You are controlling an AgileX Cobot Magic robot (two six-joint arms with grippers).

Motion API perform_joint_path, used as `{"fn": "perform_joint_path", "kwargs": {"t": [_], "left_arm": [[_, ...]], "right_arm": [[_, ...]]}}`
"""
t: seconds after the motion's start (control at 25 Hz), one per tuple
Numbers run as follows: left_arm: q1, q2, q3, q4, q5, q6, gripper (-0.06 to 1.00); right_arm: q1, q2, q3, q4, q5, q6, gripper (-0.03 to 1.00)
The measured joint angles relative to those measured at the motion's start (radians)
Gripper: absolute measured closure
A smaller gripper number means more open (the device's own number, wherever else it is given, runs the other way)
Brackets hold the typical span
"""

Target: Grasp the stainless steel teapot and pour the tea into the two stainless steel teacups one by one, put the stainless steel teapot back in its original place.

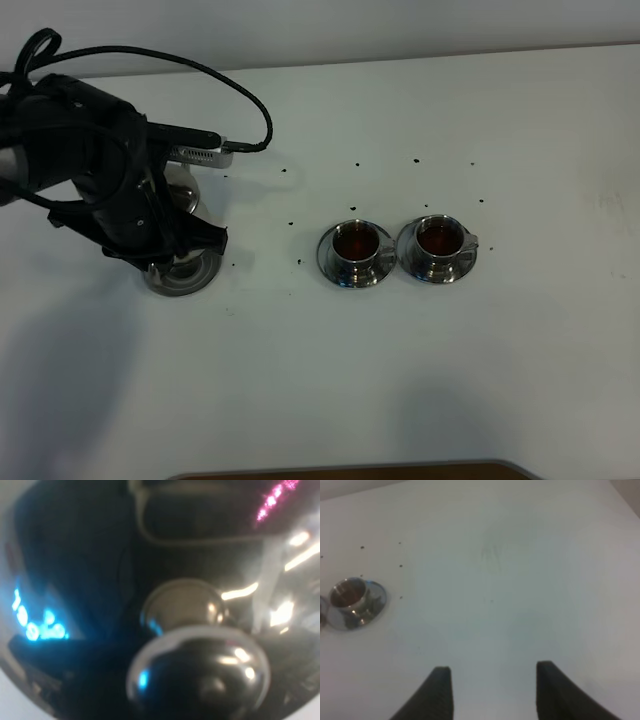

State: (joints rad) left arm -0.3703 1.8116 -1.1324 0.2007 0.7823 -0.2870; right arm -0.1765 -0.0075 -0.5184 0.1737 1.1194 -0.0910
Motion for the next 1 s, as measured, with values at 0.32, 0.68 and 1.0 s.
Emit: {"fn": "perform_joint_path", "kwargs": {"t": [0.32,0.68,1.0], "left_arm": [[0.0,-0.064,0.083,0.067,-0.063,-0.083,0.7],[0.0,-0.045,0.087,0.049,-0.124,-0.082,0.7],[0.0,0.004,0.087,-0.002,-0.134,-0.036,0.7]], "right_arm": [[0.0,0.0,0.0,0.0,0.0,0.0,0.57],[0.0,0.0,0.0,0.0,0.0,0.0,0.57],[0.0,0.0,0.0,0.0,0.0,0.0,0.57]]}}
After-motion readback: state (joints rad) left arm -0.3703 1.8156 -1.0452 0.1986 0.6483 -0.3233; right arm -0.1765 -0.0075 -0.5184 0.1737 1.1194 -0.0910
